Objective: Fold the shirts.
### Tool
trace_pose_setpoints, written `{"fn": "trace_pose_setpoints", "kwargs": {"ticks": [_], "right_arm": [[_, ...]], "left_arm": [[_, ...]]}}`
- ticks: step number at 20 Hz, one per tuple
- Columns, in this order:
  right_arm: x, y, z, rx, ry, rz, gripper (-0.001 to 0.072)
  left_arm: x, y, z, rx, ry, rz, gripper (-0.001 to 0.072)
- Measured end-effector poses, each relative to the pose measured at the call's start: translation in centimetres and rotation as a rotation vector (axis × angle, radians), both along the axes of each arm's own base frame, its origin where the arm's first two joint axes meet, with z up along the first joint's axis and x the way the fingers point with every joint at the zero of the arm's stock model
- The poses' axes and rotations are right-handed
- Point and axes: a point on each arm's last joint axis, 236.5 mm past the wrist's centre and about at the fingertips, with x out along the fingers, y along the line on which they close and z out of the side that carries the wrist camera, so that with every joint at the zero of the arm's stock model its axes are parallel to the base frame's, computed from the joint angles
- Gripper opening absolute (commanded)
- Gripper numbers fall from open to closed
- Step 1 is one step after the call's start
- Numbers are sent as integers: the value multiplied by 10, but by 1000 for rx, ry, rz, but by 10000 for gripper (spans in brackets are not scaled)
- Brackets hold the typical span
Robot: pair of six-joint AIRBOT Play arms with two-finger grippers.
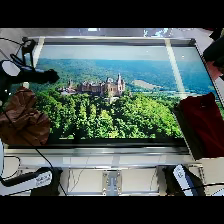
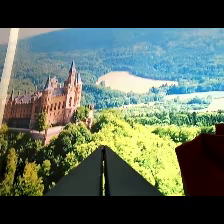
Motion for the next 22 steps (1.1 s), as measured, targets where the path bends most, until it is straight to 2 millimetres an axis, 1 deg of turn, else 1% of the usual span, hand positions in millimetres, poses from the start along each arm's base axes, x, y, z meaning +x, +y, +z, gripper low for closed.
{"fn": "trace_pose_setpoints", "kwargs": {"ticks": [1,2,3,4,5,6,7,8,9,10,12,14,16,18,20,21,22], "right_arm": [[4,-2,7,2,-33,-13,15],[8,-4,14,6,-66,-24,16],[12,-5,21,11,-97,-32,17],[14,-4,27,19,-119,-33,144],[16,-4,32,26,-140,-35,344],[18,-2,35,41,-152,-31,386],[21,1,33,62,-147,-24,385],[25,8,30,89,-133,-3,382],[28,20,23,116,-101,42,376],[33,34,13,139,-60,92,375],[47,70,-13,172,34,209,375],[64,104,-47,163,136,311,376],[81,135,-89,118,243,385,377],[94,166,-127,86,323,450,377],[101,191,-153,63,371,493,377],[105,199,-161,53,377,504,377],[109,207,-167,46,379,511,377]], "left_arm": [[-4,38,-6,66,25,92,700],[-13,79,-11,124,59,192,699],[-29,121,-20,170,115,296,700],[-48,158,-28,190,168,395,699],[-71,192,-39,187,233,506,700],[-96,221,-51,162,298,610,700],[-119,242,-62,126,352,699,700],[-137,257,-73,71,395,775,700],[-154,267,-84,-1,428,847,700],[-164,272,-92,-71,445,896,700],[-174,275,-105,-213,461,972,700],[-176,275,-113,-297,465,1005,700],[-175,274,-120,-348,474,1018,699],[-171,273,-128,-381,473,1026,699],[-162,273,-137,-415,460,1029,695],[-156,273,-141,-435,450,1029,649],[-149,272,-147,-456,441,1028,526]]}}
